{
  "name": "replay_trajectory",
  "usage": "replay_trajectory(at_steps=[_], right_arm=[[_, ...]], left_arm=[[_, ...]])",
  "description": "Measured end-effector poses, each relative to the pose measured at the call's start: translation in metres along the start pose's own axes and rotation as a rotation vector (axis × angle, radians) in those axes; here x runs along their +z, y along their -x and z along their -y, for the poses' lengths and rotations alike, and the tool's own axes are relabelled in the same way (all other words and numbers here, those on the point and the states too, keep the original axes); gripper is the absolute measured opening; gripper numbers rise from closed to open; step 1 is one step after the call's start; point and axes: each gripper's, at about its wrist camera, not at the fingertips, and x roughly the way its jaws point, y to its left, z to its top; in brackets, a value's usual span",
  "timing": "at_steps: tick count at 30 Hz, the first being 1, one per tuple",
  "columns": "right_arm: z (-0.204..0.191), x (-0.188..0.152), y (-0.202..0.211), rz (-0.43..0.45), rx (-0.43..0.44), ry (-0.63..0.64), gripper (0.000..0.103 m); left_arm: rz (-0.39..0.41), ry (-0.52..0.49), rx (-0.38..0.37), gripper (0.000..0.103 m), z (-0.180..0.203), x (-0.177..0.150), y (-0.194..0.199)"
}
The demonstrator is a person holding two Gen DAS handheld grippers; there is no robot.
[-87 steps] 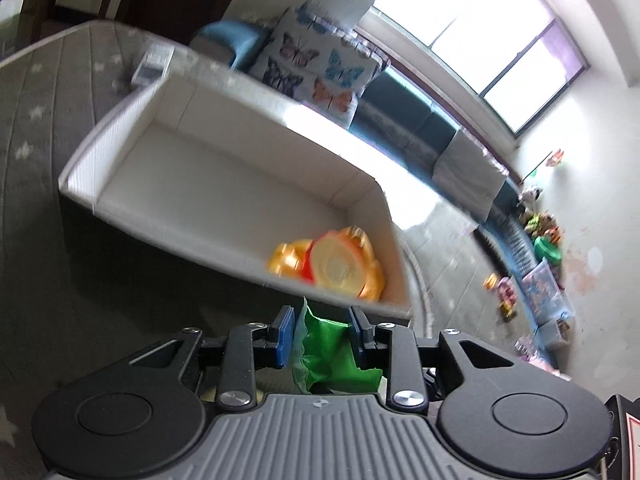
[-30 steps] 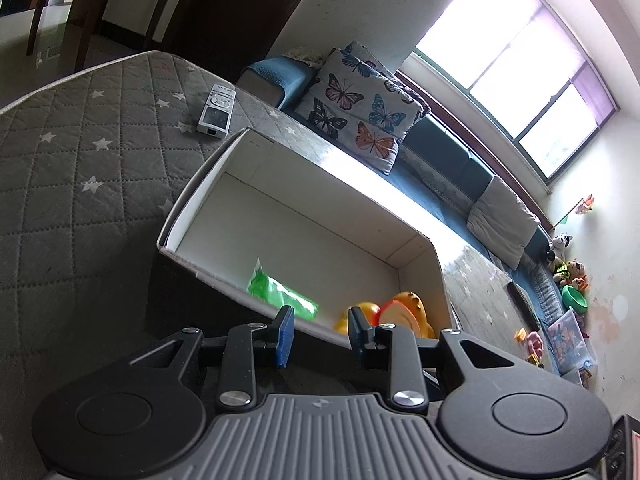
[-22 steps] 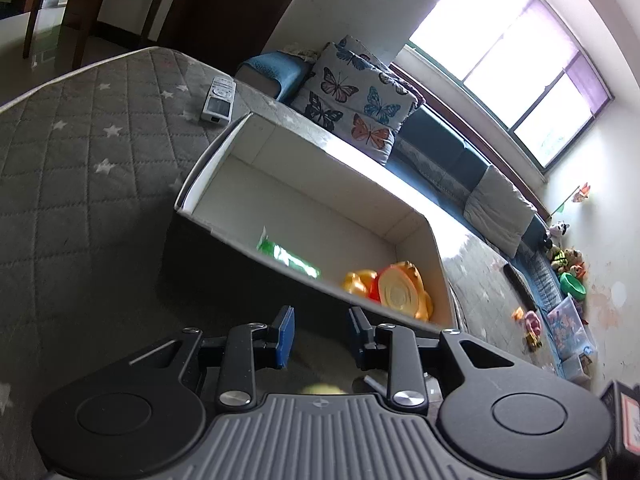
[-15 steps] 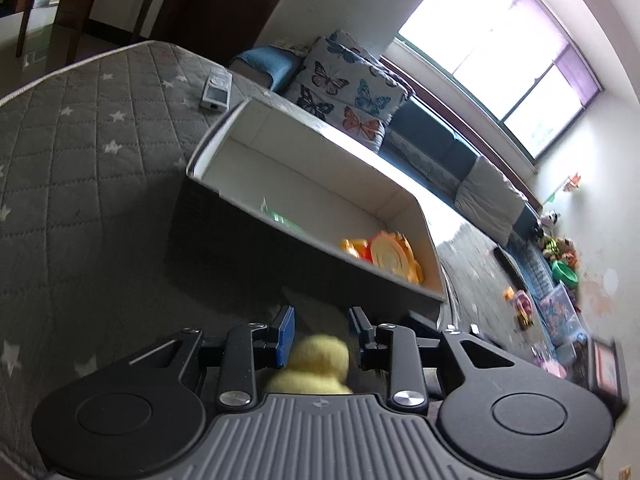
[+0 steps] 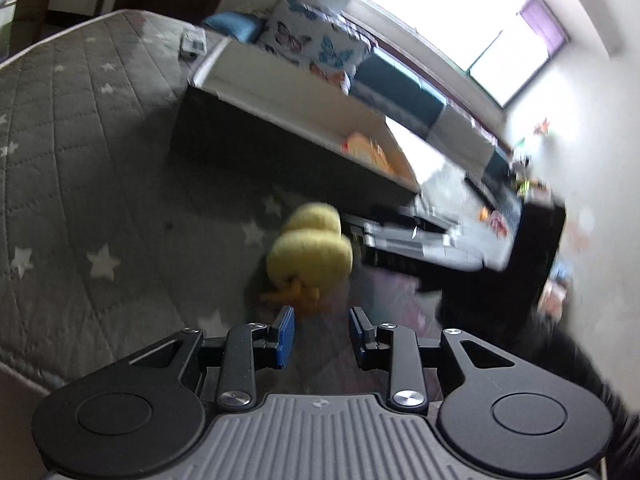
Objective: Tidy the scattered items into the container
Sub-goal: 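Move the right gripper to the fluffy yellow plush chick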
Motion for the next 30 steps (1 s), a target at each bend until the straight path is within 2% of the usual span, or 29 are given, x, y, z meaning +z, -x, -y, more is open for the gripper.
replay_trajectory(at_steps=[2,6,19,30], right_arm=[[-0.001,-0.001,-0.002,-0.004,0.002,0.000,0.067],[-0.004,-0.002,-0.003,-0.010,0.020,0.012,0.067],[-0.023,-0.011,0.008,-0.021,0.077,0.083,0.067],[-0.036,-0.011,0.020,-0.004,0.168,0.142,0.073]], left_arm=[[-0.030,-0.020,0.005,0.032,0.002,-0.006,-0.006],[-0.049,0.004,0.020,0.032,0.000,-0.010,-0.018],[0.017,0.118,0.095,0.032,-0.024,0.001,-0.016],[0.061,0.141,0.137,0.032,-0.041,0.013,-0.010]])
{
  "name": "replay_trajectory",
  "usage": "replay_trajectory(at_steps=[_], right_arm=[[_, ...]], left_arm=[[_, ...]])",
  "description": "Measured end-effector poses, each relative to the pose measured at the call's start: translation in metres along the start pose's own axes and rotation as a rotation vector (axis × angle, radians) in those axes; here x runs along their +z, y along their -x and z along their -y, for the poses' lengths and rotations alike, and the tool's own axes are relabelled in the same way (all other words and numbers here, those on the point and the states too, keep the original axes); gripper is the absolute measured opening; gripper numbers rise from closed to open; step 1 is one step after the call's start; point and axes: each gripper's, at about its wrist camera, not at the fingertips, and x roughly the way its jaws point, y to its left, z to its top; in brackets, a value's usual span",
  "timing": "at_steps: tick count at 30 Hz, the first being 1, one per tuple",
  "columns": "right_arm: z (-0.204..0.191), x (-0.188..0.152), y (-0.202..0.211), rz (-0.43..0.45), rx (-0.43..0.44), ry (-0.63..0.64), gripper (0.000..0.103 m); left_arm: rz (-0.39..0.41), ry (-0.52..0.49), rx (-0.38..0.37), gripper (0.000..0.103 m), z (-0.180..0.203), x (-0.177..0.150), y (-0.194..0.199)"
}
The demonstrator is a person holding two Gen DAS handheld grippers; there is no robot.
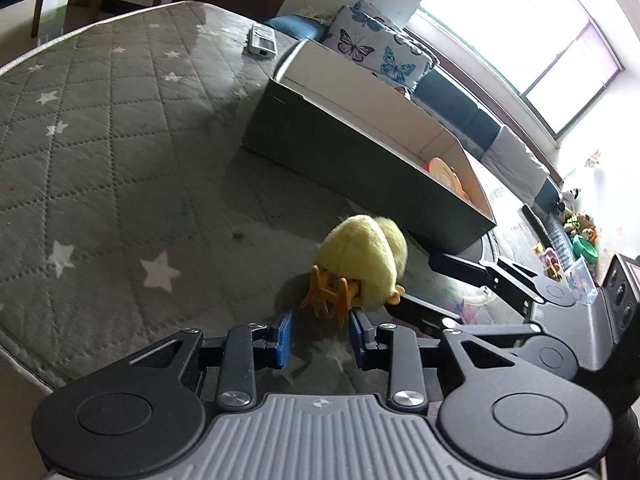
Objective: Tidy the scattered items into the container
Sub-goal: 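Move the right gripper to the fluffy yellow plush chick, then close the right gripper around the yellow plush chick's body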
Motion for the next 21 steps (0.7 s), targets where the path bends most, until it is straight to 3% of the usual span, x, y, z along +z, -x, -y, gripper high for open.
replay_trajectory(at_steps=[4,6,11,18,21], right_arm=[[-0.002,0.003,-0.002,-0.004,0.055,0.006,0.076],[-0.005,0.004,-0.004,-0.004,0.086,0.014,0.084],[-0.011,0.008,-0.013,0.002,0.123,0.024,0.085],[-0.025,0.003,-0.012,-0.012,0.131,0.057,0.078],[-0.028,0.001,-0.009,-0.012,0.130,0.064,0.071]], left_arm=[[0.020,0.019,0.025,0.032,-0.008,0.006,-0.001],[0.028,0.029,0.034,0.032,-0.012,0.010,-0.003],[0.032,0.049,0.043,0.032,-0.018,0.015,-0.005],[0.038,0.034,-0.014,0.032,-0.019,0.012,0.004],[0.064,0.015,-0.048,0.033,-0.014,0.013,0.010]])
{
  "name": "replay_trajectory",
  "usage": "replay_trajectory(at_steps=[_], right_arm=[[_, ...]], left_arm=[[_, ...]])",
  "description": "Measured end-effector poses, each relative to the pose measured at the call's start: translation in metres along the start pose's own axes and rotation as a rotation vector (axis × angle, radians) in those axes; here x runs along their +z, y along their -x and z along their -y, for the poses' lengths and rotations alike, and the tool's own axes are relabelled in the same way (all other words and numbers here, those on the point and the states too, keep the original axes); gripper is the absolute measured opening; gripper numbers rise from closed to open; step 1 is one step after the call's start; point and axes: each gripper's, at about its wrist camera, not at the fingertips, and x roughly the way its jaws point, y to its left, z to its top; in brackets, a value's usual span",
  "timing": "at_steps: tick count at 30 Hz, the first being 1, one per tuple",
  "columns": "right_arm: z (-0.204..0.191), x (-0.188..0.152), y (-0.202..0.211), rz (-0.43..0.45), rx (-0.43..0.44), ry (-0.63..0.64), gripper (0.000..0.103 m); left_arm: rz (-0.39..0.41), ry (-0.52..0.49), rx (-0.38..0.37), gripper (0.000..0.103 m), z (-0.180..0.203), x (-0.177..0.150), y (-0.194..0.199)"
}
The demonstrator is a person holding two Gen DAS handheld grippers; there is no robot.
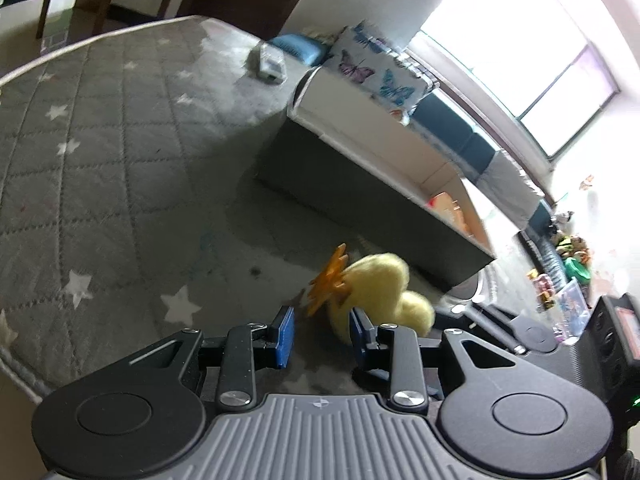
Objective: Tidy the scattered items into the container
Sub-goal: 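Close the right gripper around the yellow plush chick's body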
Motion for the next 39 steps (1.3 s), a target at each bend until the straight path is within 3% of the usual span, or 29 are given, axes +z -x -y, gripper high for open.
replay_trajectory(at_steps=[3,14,18,19,22,34,39], right_arm=[[-0.002,-0.001,0.001,0.000,0.000,0.004,0.065],[0.000,-0.001,-0.008,0.003,-0.032,-0.034,0.064],[-0.004,0.002,-0.010,0.011,-0.034,-0.023,0.062],[-0.005,0.002,-0.011,0.010,-0.034,-0.020,0.056],[-0.008,0.003,-0.015,0.000,-0.045,-0.013,0.050],[-0.020,0.005,-0.021,0.000,-0.099,0.013,0.050],[-0.017,0.004,-0.022,0.001,-0.092,-0.014,0.045]], left_arm=[[0.007,-0.035,-0.027,0.035,0.007,0.003,0.001],[-0.028,-0.089,-0.016,0.035,0.019,0.001,-0.012],[-0.025,-0.067,-0.031,0.035,0.021,0.001,-0.012],[-0.025,-0.054,-0.032,0.035,0.020,0.003,-0.013],[-0.024,-0.007,-0.038,0.035,0.019,0.007,-0.013],[-0.022,0.027,0.058,0.035,0.034,0.013,-0.013],[-0.008,0.038,0.012,0.035,0.026,0.012,-0.008]])
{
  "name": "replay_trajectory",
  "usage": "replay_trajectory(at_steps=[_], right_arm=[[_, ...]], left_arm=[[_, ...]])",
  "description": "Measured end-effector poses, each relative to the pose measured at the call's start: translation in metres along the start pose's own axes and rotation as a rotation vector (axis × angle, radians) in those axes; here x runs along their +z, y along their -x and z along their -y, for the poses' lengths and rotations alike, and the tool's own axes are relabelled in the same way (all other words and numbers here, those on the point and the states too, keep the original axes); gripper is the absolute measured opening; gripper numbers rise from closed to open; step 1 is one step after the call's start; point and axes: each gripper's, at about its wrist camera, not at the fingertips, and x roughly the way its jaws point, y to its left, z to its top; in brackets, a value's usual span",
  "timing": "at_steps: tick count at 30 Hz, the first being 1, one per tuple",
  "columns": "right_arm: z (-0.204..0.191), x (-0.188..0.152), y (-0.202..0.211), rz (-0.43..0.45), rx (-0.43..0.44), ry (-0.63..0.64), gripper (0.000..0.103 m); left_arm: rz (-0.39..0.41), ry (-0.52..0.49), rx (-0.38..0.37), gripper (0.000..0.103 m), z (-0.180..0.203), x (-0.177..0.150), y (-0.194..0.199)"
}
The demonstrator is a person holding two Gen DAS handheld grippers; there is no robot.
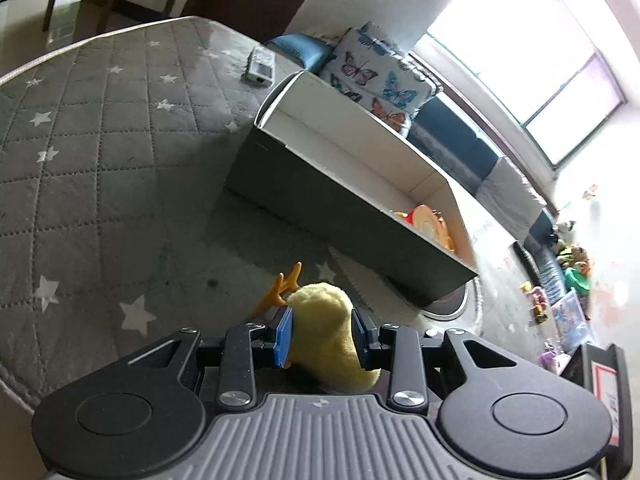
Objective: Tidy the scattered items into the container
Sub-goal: 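Close the right gripper around the yellow plush chick's body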
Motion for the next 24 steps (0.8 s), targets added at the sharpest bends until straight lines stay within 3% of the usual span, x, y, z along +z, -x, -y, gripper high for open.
replay_trajectory(at_steps=[11,15,20,24], right_arm=[[0.004,-0.002,0.001,-0.003,0.006,-0.022,0.045],[0.005,-0.003,0.001,-0.002,0.006,-0.023,0.045],[0.003,-0.003,0.001,-0.003,0.002,-0.013,0.045],[0.000,-0.002,0.001,-0.004,-0.008,0.004,0.045]], left_arm=[[-0.062,-0.060,-0.021,0.035,-0.016,-0.016,-0.005],[-0.032,-0.017,-0.073,0.035,-0.023,-0.014,-0.002],[0.043,-0.040,-0.113,0.035,-0.016,-0.006,0.004],[0.045,-0.126,-0.060,0.035,0.003,-0.001,0.001]])
